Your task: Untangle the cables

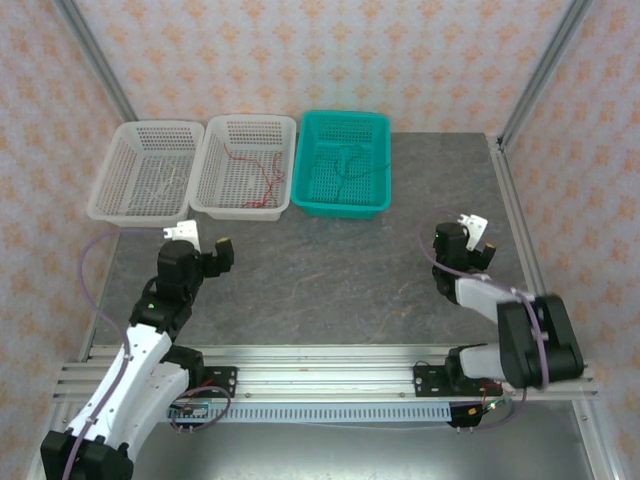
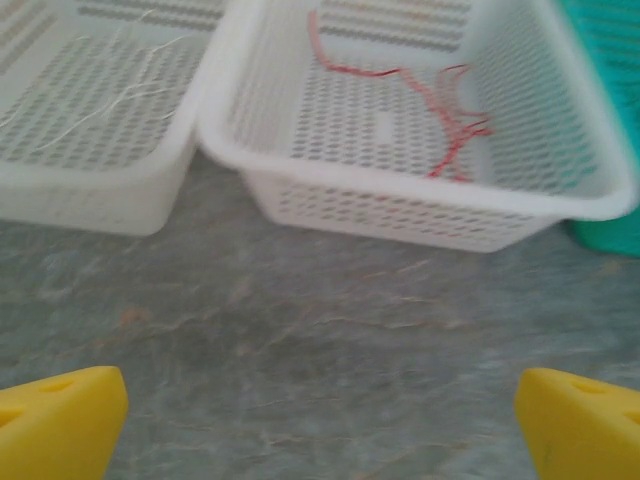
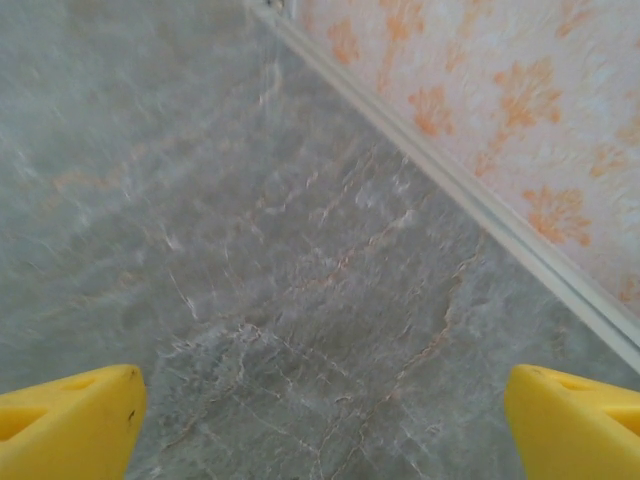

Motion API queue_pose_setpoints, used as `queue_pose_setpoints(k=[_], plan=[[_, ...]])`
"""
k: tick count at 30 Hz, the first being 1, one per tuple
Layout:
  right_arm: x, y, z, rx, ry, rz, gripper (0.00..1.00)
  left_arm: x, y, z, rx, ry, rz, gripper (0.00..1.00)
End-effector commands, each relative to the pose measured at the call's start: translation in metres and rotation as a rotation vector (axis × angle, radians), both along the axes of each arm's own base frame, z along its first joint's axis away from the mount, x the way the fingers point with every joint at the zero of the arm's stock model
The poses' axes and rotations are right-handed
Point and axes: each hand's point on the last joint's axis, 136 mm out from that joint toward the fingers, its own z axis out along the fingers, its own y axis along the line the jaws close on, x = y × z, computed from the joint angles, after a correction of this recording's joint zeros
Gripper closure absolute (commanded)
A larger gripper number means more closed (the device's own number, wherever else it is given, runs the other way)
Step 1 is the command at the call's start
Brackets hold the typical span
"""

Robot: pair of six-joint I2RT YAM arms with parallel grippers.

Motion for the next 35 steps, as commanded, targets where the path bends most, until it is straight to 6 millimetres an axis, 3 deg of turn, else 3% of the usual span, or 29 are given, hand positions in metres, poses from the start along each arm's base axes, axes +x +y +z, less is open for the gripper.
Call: queue_pose_setpoints(k=[1,2,4,6,8,10,14,16,22,35], plan=[[0.05,0.017,0.024,0.013,-0.141,0.13,0.06,0.012,0.025,0.008,0.05,-0.131,0.157,0.0],[0.055,0.014,0.018,0.026,-0.155,0.122,0.06,0.016,0.024,0.007,0.062,-0.127,0.148,0.0],[0.045,0.021,0.014,0.079,-0.173,0.194,0.01,0.026,0.021,0.004,0.11,-0.132,0.113,0.0],[0.038,0.022,0.014,0.068,-0.314,0.235,0.01,0.036,0.023,-0.003,0.154,-0.156,0.118,0.0],[0.035,0.019,0.003,0.09,-0.206,0.198,0.01,0.048,0.025,-0.013,0.182,-0.155,0.124,0.0],[0.043,0.009,0.009,0.069,-0.222,0.14,0.01,0.066,0.021,-0.026,0.213,-0.119,0.095,0.0],[0.035,0.009,0.01,0.075,-0.253,0.143,0.01,0.103,0.021,-0.035,0.228,-0.112,0.1,0.0],[0.042,0.014,0.006,0.081,-0.201,0.164,0.01,0.113,0.027,-0.059,0.184,-0.088,0.096,0.0],[0.044,0.014,0.007,0.08,-0.198,0.17,0.01,0.111,0.034,-0.063,0.122,-0.108,0.086,0.0],[0.04,0.01,0.008,0.075,-0.213,0.139,0.01,0.116,0.024,-0.064,0.146,-0.077,0.04,0.0]])
